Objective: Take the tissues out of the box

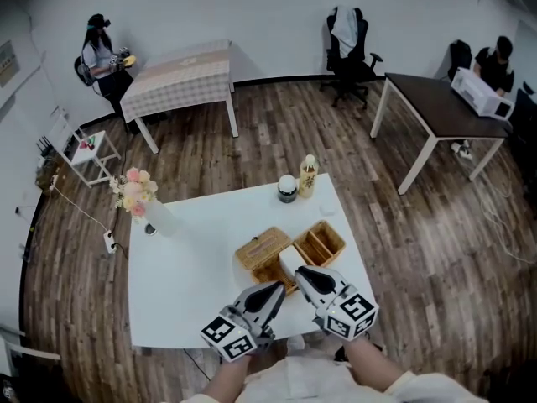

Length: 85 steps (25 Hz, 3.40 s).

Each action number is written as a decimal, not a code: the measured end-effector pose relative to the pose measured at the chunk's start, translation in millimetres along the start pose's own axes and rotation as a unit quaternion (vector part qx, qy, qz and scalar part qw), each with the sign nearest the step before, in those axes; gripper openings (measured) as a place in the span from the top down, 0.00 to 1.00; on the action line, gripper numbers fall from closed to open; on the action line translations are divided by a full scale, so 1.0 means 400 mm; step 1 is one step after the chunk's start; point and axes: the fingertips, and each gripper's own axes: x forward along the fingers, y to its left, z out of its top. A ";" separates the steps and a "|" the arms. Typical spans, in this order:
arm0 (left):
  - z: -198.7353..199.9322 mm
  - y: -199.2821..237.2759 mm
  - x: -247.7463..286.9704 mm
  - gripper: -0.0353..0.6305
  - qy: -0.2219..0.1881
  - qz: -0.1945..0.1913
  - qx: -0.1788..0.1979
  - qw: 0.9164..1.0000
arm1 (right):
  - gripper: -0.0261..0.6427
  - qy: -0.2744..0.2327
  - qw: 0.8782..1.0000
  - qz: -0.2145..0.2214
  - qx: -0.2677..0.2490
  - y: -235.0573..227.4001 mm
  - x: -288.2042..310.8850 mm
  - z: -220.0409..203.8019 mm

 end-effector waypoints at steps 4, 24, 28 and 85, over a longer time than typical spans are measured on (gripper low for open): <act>0.005 0.024 0.020 0.95 -0.001 0.006 0.004 1.000 | 0.91 0.009 1.000 0.010 -0.006 -0.025 0.021 -0.007; 0.050 0.133 0.051 0.95 -0.007 -0.001 -0.022 1.000 | 0.70 0.084 0.996 -0.009 -0.008 -0.105 0.104 -0.064; 0.049 0.145 0.039 0.95 -0.006 -0.008 -0.030 1.000 | 0.65 0.114 0.993 -0.026 -0.019 -0.114 0.111 -0.103; 0.005 0.238 0.015 0.95 0.022 -0.036 -0.066 0.997 | 0.54 0.407 0.900 -0.138 -0.065 -0.263 0.185 -0.418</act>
